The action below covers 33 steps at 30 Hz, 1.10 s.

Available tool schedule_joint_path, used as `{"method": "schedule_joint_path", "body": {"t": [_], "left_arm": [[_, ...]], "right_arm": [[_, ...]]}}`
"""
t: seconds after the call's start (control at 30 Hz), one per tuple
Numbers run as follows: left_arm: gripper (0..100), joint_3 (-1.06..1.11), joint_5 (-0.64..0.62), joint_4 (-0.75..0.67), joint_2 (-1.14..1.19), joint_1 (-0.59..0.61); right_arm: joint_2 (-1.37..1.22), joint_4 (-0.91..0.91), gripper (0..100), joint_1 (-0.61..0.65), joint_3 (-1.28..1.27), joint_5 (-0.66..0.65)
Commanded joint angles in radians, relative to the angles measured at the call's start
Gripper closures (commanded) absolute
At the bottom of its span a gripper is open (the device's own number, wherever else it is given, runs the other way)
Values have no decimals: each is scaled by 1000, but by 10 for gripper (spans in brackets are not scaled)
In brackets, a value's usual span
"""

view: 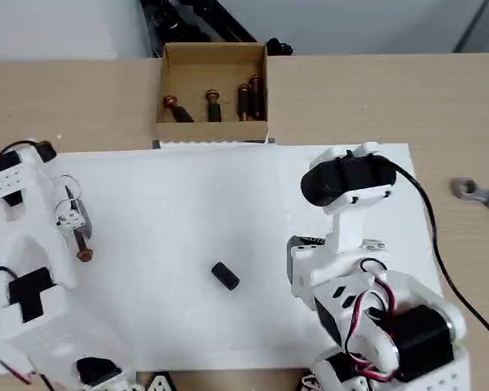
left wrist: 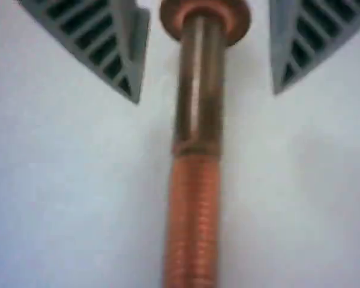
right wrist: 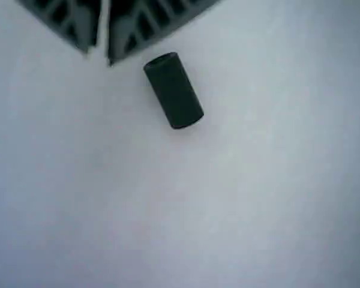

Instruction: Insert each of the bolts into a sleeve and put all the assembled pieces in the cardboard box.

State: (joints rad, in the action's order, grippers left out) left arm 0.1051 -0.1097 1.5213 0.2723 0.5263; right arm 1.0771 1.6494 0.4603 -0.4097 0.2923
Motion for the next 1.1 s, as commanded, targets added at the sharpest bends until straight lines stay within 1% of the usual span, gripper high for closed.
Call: {"method": "schedule_joint_path", "body": {"t": [0.0, 0.13, 0.23, 0.3, 0.43, 0.63, 0.77, 0.83, 0.9, 0.93, 1.07], "left_arm": [[867, 53, 6, -60, 14, -17], [867, 168, 2, -184, 44, -17], [870, 232, 2, -236, 52, -17], [901, 257, 2, -249, 54, -17], [996, 263, 2, -252, 44, -12], [993, 260, 9, -244, 43, -17], [993, 249, 69, -245, -23, -17], [993, 222, 118, -210, -94, -18], [993, 174, 210, -149, -170, -21], [993, 153, 267, -120, -213, -31], [993, 71, 563, 17, -367, -66]], "right_arm": [[7, -18, 991, -7, 5, 11], [7, -18, 991, -7, 5, 11], [5, -18, 991, -7, 5, 11], [4, -18, 991, -7, 5, 11], [2, -19, 991, -7, 5, 11], [5, -19, 991, -7, 5, 12], [8, -19, 991, -7, 5, 12], [10, -19, 991, -7, 5, 12], [10, -19, 991, -7, 5, 12], [10, -19, 991, -7, 5, 12], [10, -19, 991, -7, 5, 9]]}}
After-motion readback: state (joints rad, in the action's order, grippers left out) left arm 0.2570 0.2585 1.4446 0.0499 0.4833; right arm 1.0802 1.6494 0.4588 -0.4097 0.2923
